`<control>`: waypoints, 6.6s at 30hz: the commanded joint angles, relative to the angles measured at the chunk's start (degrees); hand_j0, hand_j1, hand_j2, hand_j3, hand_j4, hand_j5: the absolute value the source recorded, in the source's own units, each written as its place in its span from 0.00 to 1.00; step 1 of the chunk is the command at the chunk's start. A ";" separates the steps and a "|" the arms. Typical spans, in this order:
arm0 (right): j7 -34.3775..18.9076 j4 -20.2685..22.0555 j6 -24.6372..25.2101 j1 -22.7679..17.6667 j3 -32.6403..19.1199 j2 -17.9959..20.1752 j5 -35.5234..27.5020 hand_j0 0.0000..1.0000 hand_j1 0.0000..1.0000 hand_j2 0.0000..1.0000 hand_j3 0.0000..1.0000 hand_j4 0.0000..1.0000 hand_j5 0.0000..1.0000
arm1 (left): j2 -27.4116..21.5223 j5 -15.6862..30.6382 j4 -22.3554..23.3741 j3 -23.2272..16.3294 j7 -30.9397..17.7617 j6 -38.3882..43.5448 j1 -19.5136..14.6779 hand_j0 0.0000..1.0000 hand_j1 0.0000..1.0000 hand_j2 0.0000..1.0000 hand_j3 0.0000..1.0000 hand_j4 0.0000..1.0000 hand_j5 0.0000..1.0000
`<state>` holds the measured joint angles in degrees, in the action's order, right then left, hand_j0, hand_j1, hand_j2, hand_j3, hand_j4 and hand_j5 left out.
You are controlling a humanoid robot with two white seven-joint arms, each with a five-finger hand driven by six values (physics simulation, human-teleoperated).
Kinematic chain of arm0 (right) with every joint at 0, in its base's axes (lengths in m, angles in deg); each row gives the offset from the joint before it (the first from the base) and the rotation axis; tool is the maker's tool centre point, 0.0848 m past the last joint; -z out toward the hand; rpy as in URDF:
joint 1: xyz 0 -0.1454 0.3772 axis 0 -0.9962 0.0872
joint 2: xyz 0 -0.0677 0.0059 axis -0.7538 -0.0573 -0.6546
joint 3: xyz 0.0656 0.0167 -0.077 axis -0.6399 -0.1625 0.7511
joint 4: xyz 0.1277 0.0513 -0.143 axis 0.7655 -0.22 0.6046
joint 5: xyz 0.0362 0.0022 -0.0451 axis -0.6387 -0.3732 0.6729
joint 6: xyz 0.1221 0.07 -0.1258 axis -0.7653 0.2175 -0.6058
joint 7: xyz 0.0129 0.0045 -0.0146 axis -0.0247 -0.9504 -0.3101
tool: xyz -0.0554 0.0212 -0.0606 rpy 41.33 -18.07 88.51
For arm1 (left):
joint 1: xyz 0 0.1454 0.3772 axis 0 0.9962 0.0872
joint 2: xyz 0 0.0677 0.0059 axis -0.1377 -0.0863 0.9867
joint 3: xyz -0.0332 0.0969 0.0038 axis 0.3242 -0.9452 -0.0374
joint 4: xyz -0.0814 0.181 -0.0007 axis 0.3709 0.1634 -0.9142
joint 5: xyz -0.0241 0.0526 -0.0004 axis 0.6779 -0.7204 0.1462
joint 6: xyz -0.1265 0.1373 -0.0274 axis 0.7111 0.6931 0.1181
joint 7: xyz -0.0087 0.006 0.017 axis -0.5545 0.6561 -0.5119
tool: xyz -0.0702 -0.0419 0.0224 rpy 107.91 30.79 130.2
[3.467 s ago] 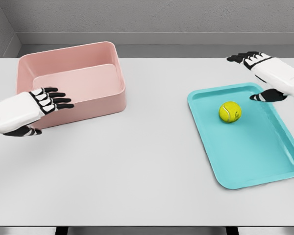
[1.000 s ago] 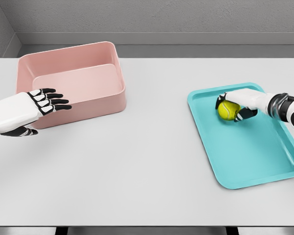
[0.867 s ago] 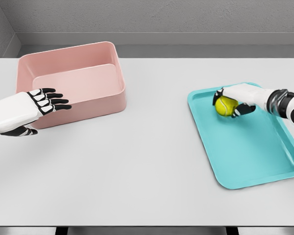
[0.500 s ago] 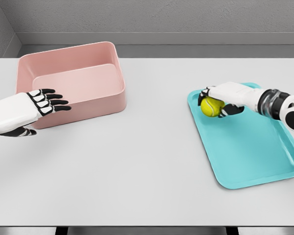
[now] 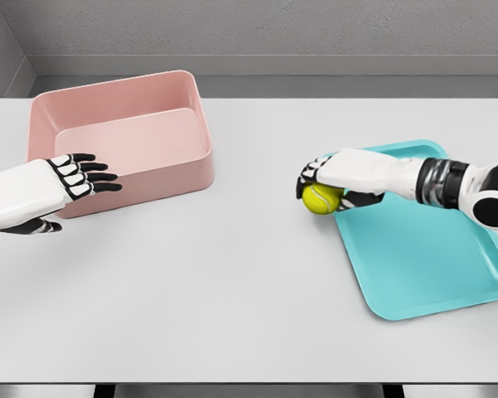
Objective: Put the tennis from the blue tray into the pink basket with both arms
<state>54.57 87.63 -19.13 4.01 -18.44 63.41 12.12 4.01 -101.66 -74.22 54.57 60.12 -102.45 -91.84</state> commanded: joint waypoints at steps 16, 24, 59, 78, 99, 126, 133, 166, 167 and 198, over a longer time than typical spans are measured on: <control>0.06 0.01 -3.80 5.89 8.72 -7.90 -0.14 0.48 0.48 0.48 0.48 0.48 0.48 | -0.79 0.46 0.04 0.07 0.12 0.02 0.00 1.00 1.00 1.00 1.00 1.00 1.00; 0.06 0.01 -2.92 8.88 12.85 -11.86 -0.32 0.48 0.48 0.48 0.48 0.48 0.48 | -0.79 0.46 0.04 0.07 0.12 0.02 0.00 1.00 1.00 1.00 1.00 1.00 1.00; 0.33 -0.08 6.39 13.71 17.16 -15.90 -0.14 1.00 1.00 1.00 1.00 1.00 1.00 | -0.79 0.46 0.04 -0.11 0.12 0.02 0.00 1.00 1.00 1.00 1.00 1.00 1.00; 0.06 -4.29 -17.68 -15.11 -27.05 7.04 -0.32 1.00 1.00 1.00 1.00 1.00 1.00 | 5.97 -0.77 -1.81 -4.85 -0.06 0.02 0.00 1.00 1.00 1.00 1.00 1.00 1.00; -0.02 -9.48 -25.18 -22.94 -37.33 7.30 -0.49 1.00 1.00 1.00 1.00 1.00 1.00 | 19.69 -13.69 -1.72 -19.97 -6.65 0.02 -9.76 1.00 1.00 1.00 1.00 1.00 1.00; -0.02 -9.31 -25.18 -22.67 -37.42 7.30 -0.49 1.00 1.00 1.00 1.00 1.00 1.00 | 21.01 -17.38 -1.72 -34.30 -6.65 0.02 -24.34 1.00 1.00 1.00 1.00 1.00 1.00; -0.02 -8.16 -25.18 -22.67 -37.33 7.21 -0.49 1.00 1.00 1.00 1.00 1.00 1.00 | 19.42 -17.30 -1.72 -37.90 -6.56 0.02 -28.21 1.00 1.00 1.00 1.00 1.00 1.00; -0.02 -8.25 -25.18 -22.41 -37.51 7.21 -0.49 1.00 1.00 1.00 1.00 1.00 1.00 | 20.04 -18.35 -1.54 -40.80 -13.06 0.02 -30.76 0.60 0.60 0.60 0.60 0.60 0.60; -0.02 -8.25 -25.18 -22.41 -37.51 7.21 -0.49 1.00 1.00 1.00 1.00 1.00 1.00 | 20.04 -18.26 -1.54 -40.80 -13.42 0.02 -30.85 0.53 0.53 0.53 0.53 0.53 0.53; -0.02 -8.25 -25.18 -22.41 -37.51 7.21 -0.49 1.00 1.00 1.00 1.00 1.00 1.00 | 26.98 -11.67 -1.37 -27.62 -12.71 0.02 -36.04 0.05 0.05 0.05 0.05 0.05 0.05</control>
<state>54.51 79.37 -44.44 -18.40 -55.93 70.55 11.99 30.14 -113.82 -75.59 25.11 47.37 -102.51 -127.79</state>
